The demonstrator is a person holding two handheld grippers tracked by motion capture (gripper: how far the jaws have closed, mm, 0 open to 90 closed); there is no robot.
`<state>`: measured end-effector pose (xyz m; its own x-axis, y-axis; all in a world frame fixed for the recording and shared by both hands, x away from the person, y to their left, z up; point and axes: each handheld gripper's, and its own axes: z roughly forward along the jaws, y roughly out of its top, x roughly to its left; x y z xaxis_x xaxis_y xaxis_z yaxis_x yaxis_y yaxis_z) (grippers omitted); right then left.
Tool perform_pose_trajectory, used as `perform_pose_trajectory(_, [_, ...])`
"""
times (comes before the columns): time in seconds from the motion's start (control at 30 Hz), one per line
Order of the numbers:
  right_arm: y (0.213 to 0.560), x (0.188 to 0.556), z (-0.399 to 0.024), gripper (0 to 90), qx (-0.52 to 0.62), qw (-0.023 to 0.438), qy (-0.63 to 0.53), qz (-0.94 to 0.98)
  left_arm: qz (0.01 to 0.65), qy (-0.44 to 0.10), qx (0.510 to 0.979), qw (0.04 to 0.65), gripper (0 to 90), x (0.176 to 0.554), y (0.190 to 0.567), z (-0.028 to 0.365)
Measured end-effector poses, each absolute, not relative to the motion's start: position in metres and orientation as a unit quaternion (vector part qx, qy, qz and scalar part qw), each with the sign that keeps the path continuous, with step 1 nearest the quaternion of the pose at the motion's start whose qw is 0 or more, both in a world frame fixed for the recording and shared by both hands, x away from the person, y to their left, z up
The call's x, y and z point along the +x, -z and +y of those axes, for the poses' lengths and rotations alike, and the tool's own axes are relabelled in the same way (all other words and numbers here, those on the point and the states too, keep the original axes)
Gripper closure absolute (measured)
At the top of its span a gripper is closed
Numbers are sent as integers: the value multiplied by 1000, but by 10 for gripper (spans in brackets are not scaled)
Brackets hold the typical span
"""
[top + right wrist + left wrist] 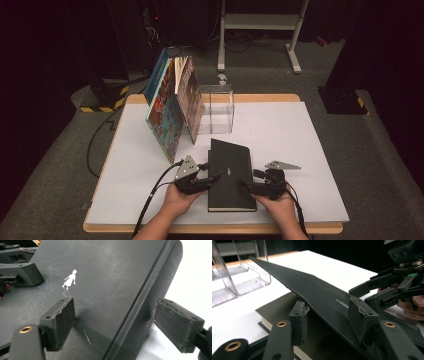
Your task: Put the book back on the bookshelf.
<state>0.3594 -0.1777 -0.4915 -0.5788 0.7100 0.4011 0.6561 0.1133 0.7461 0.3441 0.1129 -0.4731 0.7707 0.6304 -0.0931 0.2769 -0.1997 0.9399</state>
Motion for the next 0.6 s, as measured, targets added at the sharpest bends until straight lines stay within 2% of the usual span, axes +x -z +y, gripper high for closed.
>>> perform_pose_trajectory(0.37, [497, 366, -176, 6, 462, -27, -493, 736, 270, -196, 754, 566, 525, 332, 470, 112])
perform_pose_trajectory(0.6, [499, 373, -179, 0, 464, -59, -504, 726, 245, -225, 749, 573, 526, 324, 468, 112])
